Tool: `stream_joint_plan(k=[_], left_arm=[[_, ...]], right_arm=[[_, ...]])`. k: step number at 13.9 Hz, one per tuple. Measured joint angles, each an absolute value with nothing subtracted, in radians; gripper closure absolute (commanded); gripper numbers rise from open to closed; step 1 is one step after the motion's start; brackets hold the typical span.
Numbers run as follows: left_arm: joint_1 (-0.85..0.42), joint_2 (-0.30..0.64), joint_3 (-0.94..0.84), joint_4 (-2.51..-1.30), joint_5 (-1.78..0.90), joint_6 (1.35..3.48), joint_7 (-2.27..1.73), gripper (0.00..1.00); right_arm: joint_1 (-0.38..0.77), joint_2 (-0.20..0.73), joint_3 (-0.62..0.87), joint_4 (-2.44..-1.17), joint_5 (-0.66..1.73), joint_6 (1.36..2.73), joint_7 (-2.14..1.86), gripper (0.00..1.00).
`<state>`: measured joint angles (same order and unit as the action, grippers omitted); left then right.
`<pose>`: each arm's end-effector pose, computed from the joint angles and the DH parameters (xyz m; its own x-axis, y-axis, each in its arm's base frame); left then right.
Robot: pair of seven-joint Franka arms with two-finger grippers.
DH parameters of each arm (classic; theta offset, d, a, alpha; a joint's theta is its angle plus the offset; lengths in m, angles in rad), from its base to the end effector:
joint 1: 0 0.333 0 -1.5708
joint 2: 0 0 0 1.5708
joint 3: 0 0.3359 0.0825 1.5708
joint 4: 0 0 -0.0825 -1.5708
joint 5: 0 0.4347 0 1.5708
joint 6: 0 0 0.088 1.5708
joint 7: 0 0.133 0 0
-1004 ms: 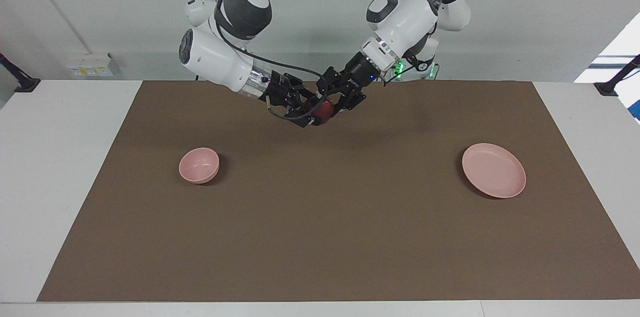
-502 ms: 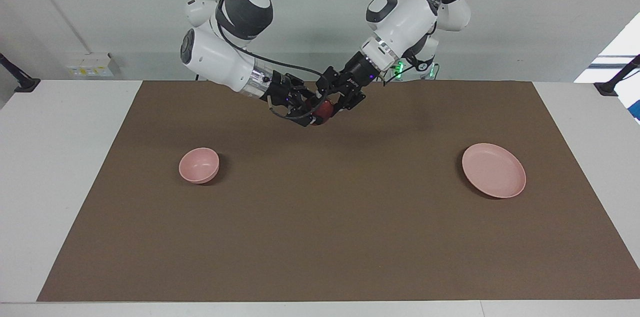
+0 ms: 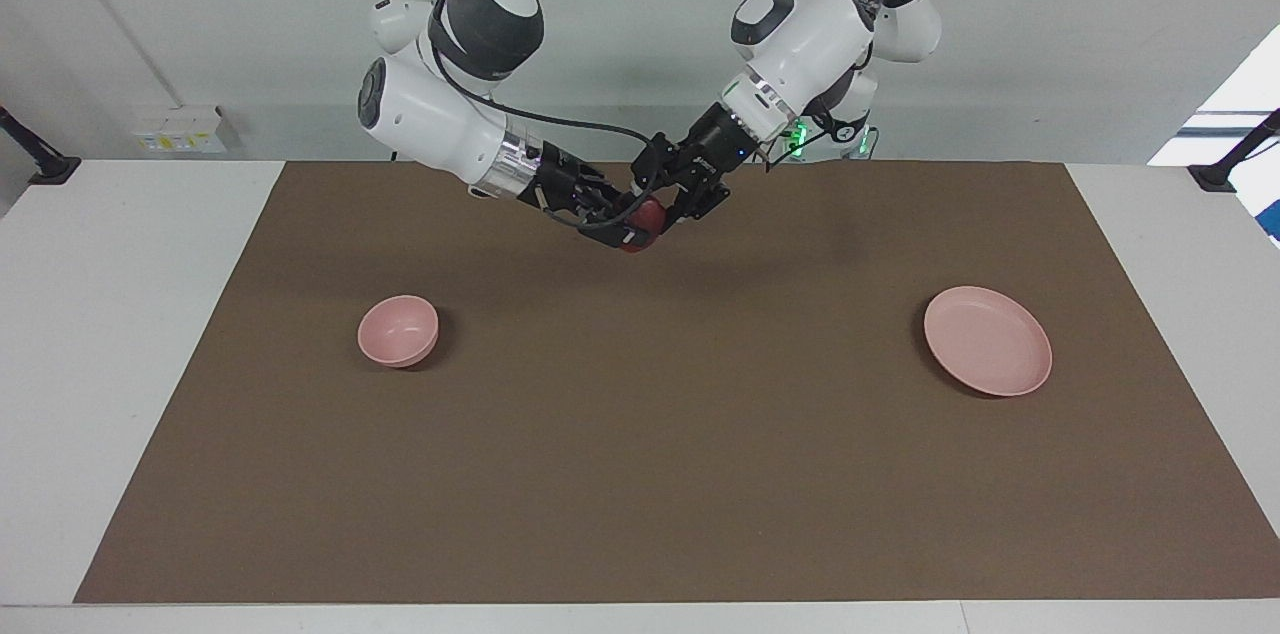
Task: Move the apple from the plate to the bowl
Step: 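Close the right gripper around the apple held by the left gripper, then open the left gripper and carry the apple toward the bowl with the right gripper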
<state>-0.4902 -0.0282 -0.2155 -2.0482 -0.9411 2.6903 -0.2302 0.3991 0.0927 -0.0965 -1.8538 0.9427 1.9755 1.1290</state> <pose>0.5040 -0.4082 0.4989 0.9467 0.2993 0.1190 0.1015 -0.6278 0.7717 0.6016 0.2637 0.4799 0.3288 -0.6033 -0.7266 -0.9425 -0.2581 -0.2122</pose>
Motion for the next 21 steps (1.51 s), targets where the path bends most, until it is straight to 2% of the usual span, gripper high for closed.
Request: stream_joint_plan(k=[2, 8, 14, 17, 21], left_arm=[[-0.49, -0.029, -0.215, -2.045, -0.941, 2.69, -0.231, 0.0], [-0.488, -0.029, -0.208, -2.036, -0.936, 2.673, -0.236, 0.0], [-0.407, -0.031, -0.198, -2.035, -0.798, 2.466, -0.236, 0.0], [-0.317, -0.055, -0.194, -2.032, -0.649, 2.289, -0.235, 0.0], [-0.201, -0.088, -0.19, -1.979, -0.326, 2.045, -0.234, 0.0]], right_arm=[[0.397, 0.094, -0.098, -1.846, 0.942, 1.966, 1.121, 1.0], [0.33, 0.097, -0.101, -1.827, 0.877, 1.873, 1.024, 1.0], [0.247, 0.099, -0.104, -1.818, 0.605, 1.774, 0.716, 1.0], [0.239, 0.105, -0.106, -1.826, 0.401, 1.786, 0.497, 1.0], [0.168, 0.14, -0.109, -1.89, 0.216, 1.928, 0.109, 1.0]])
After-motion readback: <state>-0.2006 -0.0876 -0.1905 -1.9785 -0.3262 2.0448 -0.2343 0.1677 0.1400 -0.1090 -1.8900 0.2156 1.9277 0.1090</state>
